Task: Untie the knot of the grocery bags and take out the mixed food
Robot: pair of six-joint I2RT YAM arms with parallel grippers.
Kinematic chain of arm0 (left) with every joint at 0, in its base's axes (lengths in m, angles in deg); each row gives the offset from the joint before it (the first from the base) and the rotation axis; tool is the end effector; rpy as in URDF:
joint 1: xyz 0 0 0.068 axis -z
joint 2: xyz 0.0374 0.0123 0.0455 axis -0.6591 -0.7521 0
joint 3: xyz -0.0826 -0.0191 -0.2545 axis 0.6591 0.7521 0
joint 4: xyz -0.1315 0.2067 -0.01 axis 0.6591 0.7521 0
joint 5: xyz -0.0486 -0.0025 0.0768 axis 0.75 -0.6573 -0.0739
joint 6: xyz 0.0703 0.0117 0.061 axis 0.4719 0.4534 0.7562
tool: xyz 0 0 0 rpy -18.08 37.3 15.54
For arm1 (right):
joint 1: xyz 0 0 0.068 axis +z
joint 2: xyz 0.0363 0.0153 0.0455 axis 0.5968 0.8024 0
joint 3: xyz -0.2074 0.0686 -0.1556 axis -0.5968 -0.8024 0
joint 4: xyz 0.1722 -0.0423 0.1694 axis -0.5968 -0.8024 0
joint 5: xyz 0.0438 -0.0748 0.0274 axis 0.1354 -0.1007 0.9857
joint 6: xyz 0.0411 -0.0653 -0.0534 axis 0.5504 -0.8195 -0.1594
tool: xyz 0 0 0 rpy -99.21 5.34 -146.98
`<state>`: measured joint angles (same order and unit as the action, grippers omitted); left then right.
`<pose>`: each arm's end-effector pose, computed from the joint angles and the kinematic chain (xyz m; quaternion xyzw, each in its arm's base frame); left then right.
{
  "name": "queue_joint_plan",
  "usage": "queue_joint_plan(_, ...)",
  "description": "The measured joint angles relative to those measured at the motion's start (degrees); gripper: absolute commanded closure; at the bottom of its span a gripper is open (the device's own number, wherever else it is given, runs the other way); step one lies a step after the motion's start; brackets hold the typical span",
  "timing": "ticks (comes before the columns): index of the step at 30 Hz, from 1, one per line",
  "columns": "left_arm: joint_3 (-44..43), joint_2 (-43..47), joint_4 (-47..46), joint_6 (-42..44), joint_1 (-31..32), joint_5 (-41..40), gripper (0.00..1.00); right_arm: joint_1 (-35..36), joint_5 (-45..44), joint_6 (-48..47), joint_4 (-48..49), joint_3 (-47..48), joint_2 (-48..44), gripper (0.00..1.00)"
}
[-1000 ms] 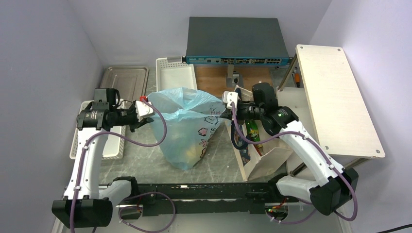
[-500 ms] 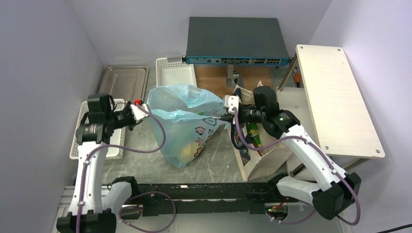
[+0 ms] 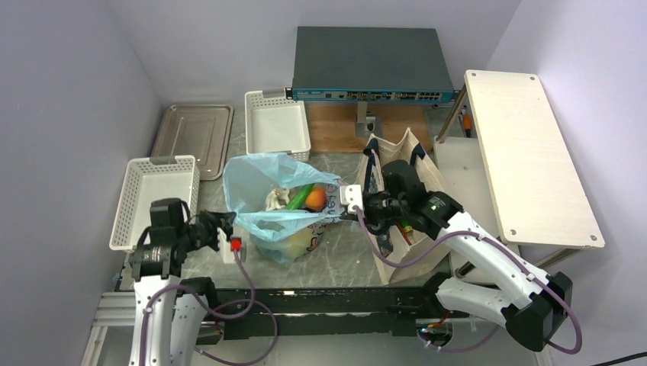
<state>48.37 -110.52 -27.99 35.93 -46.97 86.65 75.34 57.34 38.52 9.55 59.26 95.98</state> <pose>0.1140 -0.0497 0.2490 0.7137 0.4869 0.0503 0.5011 0.1480 0.1857 0.2896 -0.6627 0.5449 0.2766 0.4329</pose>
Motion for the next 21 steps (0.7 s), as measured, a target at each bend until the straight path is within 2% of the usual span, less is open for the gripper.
queue_joint_plan(1,1.2,1.3,1.5,2.9,0.0,-0.2,1.00,0.3,-0.6,-0.9,-0.2,-0.9,-0.4,1.00)
queue_joint_plan(2,3.0,2.9,2.5,6.0,0.2,-0.5,0.95,0.5,-1.2,-1.7,-0.2,-1.7,-0.6,1.00)
queue_joint_plan(3,4.7,4.1,3.1,8.1,0.2,-0.7,0.88,0.6,-1.9,-2.3,-0.1,-2.3,-0.6,0.91)
queue_joint_plan(4,6.8,5.7,3.5,10.1,0.3,-0.8,0.79,0.7,-2.4,-3.0,0.0,-3.0,-0.5,0.78)
queue_joint_plan(6,9.4,8.0,4.6,12.2,0.3,-2.1,0.50,0.9,-3.5,-4.1,-1.0,-3.2,-0.4,0.51)
queue_joint_plan(7,9.7,8.8,5.3,12.5,0.2,-2.9,0.38,0.8,-3.7,-4.2,-1.7,-3.1,-0.3,0.39)
queue_joint_plan(9,8.3,9.2,7.4,11.7,0.1,-3.8,0.33,0.7,-4.1,-4.9,-4.4,-1.4,0.0,0.25)
queue_joint_plan(11,4.5,7.9,10.5,8.7,0.1,-3.8,0.32,0.7,-4.2,-4.9,-7.0,1.4,0.3,0.21)
queue_joint_plan(14,-6.6,3.6,12.7,-1.0,0.1,-3.6,0.33,0.7,-4.1,-3.7,-8.8,6.8,0.0,0.19)
queue_joint_plan(18,-22.7,-2.6,9.3,-19.6,-0.1,-3.1,0.29,0.7,-4.1,0.9,-8.0,14.2,-1.4,0.18)
queue_joint_plan(21,-26.5,-4.3,3.7,-30.3,-0.1,-1.9,0.25,0.6,-4.6,3.8,-3.7,16.3,-2.7,0.18)
